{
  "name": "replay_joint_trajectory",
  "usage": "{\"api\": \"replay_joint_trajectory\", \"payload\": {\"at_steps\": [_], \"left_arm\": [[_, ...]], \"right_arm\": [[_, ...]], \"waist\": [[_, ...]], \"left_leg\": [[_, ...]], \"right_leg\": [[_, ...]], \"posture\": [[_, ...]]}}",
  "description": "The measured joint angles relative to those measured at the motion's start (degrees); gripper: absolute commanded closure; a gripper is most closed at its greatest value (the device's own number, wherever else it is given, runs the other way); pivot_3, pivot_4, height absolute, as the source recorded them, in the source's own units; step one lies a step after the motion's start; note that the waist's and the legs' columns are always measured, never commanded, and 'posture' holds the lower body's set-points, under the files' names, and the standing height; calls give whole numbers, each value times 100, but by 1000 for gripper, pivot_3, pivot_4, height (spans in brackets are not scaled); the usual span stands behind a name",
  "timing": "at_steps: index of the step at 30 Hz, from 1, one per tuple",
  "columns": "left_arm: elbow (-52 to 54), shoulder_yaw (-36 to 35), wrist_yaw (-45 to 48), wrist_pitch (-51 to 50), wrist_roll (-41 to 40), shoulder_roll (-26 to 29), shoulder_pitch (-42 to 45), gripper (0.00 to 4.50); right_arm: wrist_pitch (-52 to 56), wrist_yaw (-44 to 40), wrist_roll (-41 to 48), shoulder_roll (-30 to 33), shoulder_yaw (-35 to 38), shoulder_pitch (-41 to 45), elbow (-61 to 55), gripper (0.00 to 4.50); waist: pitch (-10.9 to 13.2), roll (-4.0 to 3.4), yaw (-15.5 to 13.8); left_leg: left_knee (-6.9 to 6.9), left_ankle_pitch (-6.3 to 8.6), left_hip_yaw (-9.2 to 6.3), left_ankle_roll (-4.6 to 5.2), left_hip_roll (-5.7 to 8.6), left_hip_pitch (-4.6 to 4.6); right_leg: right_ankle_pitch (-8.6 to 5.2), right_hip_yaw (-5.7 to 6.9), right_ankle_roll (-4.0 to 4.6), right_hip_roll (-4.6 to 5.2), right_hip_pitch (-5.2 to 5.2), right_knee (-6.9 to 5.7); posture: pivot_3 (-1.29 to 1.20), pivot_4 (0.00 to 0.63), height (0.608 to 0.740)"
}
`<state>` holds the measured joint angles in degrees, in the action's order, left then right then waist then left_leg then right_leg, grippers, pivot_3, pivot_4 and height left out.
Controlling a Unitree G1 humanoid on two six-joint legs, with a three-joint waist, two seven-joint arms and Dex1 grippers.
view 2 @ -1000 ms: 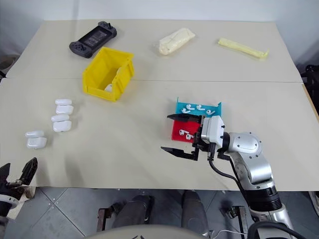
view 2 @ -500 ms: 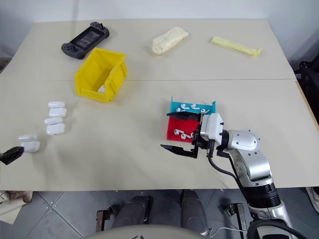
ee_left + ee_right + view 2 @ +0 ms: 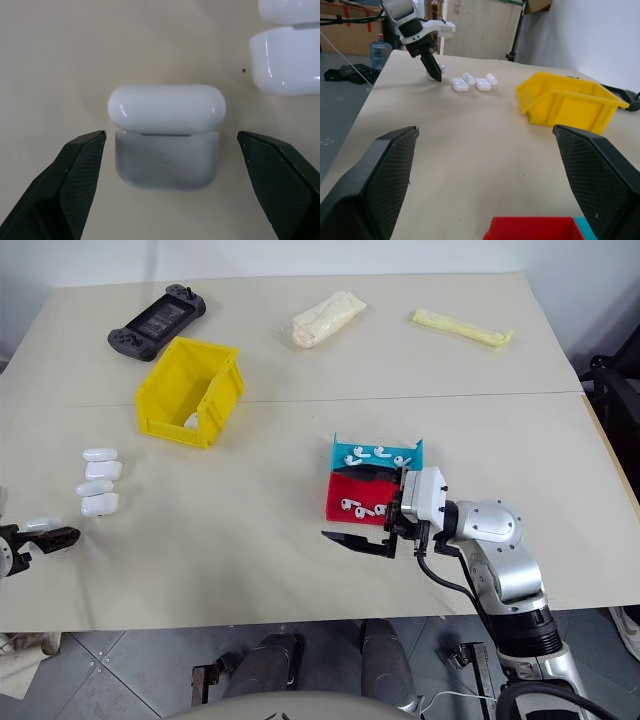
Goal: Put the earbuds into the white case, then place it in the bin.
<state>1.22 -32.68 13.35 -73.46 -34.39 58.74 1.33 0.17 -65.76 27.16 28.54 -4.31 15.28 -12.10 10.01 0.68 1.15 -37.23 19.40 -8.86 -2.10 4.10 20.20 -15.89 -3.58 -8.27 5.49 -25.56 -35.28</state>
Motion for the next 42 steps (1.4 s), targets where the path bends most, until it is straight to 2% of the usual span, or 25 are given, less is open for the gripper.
{"api": "replay_joint_trajectory", "payload": {"at_steps": [14,17,20,21,25,28,30,33,37,40,42], "left_arm": [[-182,-1,195,-395,317,-157,369,21],[-202,7,265,-411,360,-157,393,634],[-217,51,353,-412,398,-157,425,1550],[-223,63,366,-414,425,-156,434,1700],[-186,40,409,-458,476,-176,412,1700],[321,-276,587,-215,498,-374,-157,1700],[732,-578,769,119,506,-651,-594,1700],[1248,-1278,1286,1100,432,-1400,-1327,1700],[1990,-2033,2848,3132,-183,-2499,-1913,1700],[2103,-1924,3305,4104,-79,-2624,-2188,1700],[2107,-1533,3443,4467,-30,-2719,-2132,1700]], "right_arm": [[-225,-270,-4,-222,-140,171,109,0],[-259,-263,-11,-234,-160,145,110,0],[-263,-223,-20,-242,-168,135,112,0],[-265,-217,-22,-243,-168,133,112,0],[-285,-199,-31,-245,-172,114,122,0],[-328,-201,-58,-240,-174,73,170,0],[-364,-209,-69,-237,-170,80,279,0],[-371,-226,-69,-230,-167,180,400,0],[-369,-260,-59,-212,-124,286,509,0],[-369,-270,-57,-165,-101,310,524,0],[-373,-238,-68,-36,29,240,527,0]], "waist": [[-1,-1,25],[-1,-2,25],[-1,-2,27],[-2,-4,30],[-2,-4,32],[-1,-4,61],[-1,-4,64],[-2,-1,57],[-2,0,-26],[-4,-8,-113],[-4,-12,-173]], "left_leg": [[-3,-1,-1,-2,1,-4],[-3,-1,-1,-2,1,-5],[-2,-1,-1,-2,0,-6],[-1,-2,-1,-3,0,-7],[-2,-2,-1,-4,0,-7],[-1,2,0,3,-16,-9],[-4,5,10,7,-27,-9],[-13,11,17,6,-37,-7],[-33,18,41,-3,-51,-2],[-43,23,45,-9,-62,-6],[-45,26,45,0,-54,-5]], "right_leg": [[0,1,0,2,0,-15],[0,1,0,2,0,-16],[0,1,0,1,0,-16],[0,1,1,1,0,-17],[-1,1,2,1,-1,-20],[-1,-1,2,6,-8,-20],[-1,0,2,7,-9,-16],[-1,3,1,5,-8,-6],[0,30,7,6,8,24],[6,29,18,-5,13,21],[6,30,17,-10,17,21]], "posture": [[0,150,740],[0,150,740],[0,150,740],[0,150,740],[0,150,740],[0,150,740],[0,150,740],[0,150,740],[0,150,740],[0,150,740],[0,150,740]]}}
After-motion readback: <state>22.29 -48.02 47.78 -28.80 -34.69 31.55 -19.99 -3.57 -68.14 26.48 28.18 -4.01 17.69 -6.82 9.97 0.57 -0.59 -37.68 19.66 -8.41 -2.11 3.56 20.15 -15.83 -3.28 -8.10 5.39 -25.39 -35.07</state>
